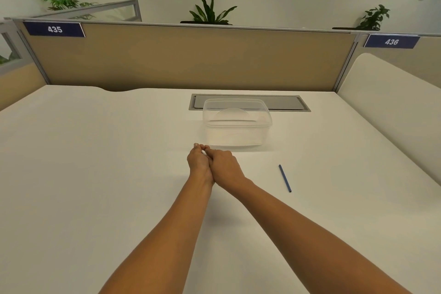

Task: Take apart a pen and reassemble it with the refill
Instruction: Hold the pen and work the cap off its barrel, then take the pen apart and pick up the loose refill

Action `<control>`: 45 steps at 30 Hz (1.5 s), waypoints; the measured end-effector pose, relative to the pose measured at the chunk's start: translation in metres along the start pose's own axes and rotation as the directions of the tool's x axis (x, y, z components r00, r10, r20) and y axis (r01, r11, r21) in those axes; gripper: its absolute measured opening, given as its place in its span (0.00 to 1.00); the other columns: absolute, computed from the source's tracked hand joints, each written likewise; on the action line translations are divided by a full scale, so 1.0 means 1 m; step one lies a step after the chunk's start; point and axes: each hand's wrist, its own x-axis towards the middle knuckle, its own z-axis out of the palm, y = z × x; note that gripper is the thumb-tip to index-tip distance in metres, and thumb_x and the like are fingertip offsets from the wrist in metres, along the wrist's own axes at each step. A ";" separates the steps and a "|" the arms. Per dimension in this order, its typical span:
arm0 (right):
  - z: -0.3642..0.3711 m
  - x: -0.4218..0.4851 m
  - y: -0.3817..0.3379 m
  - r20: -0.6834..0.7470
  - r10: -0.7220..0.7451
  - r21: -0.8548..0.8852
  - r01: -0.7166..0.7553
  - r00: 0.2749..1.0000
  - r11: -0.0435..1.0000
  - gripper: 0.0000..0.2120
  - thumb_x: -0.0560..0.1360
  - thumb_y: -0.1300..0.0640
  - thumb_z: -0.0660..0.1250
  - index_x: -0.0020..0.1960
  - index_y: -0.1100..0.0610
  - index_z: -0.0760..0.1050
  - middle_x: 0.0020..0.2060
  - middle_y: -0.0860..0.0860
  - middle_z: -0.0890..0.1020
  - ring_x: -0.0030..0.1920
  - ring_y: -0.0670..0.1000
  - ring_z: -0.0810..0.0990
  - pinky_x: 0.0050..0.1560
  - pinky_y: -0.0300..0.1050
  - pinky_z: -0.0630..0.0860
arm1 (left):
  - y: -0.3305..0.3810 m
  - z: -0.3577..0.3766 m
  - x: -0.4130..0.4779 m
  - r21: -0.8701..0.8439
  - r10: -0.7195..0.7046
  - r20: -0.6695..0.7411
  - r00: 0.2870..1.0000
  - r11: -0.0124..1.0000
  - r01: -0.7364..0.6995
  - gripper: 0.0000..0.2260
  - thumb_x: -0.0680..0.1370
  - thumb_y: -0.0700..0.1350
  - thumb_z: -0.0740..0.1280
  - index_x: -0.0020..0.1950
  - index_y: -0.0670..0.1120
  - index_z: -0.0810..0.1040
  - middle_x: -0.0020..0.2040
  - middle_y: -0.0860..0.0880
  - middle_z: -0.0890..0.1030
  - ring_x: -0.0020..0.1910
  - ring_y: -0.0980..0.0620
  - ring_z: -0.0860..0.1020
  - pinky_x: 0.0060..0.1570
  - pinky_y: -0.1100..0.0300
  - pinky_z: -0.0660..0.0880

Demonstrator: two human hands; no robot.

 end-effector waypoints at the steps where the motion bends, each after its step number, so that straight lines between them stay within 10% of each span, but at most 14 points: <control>1: 0.000 0.000 -0.001 0.006 0.005 0.001 -0.005 1.000 1.000 0.18 0.81 0.58 0.49 0.67 0.56 0.69 0.56 0.60 0.81 0.54 0.59 0.79 0.54 0.49 0.75 | 0.000 0.000 0.000 -0.009 -0.006 0.001 1.000 1.000 0.006 0.17 0.80 0.45 0.55 0.32 0.44 0.69 0.34 0.49 0.73 0.33 0.54 0.71 0.39 0.63 0.71; 36: 0.005 -0.010 0.013 -0.067 -0.137 -0.236 0.118 0.988 0.964 0.10 0.78 0.63 0.52 0.56 0.59 0.69 0.35 0.55 0.71 0.38 0.56 0.67 0.33 0.46 0.58 | 0.011 -0.009 0.013 0.041 0.060 -0.033 0.998 0.997 -0.059 0.17 0.81 0.47 0.52 0.33 0.45 0.66 0.35 0.48 0.77 0.34 0.48 0.73 0.35 0.56 0.72; 45: 0.003 -0.010 0.024 -0.085 -0.093 -0.161 0.078 0.992 0.984 0.13 0.81 0.56 0.51 0.55 0.59 0.73 0.45 0.59 0.82 0.39 0.58 0.71 0.37 0.45 0.61 | 0.020 -0.019 0.019 0.167 0.148 -0.055 0.987 0.976 -0.137 0.16 0.81 0.48 0.52 0.37 0.46 0.70 0.37 0.48 0.78 0.35 0.50 0.76 0.46 0.53 0.74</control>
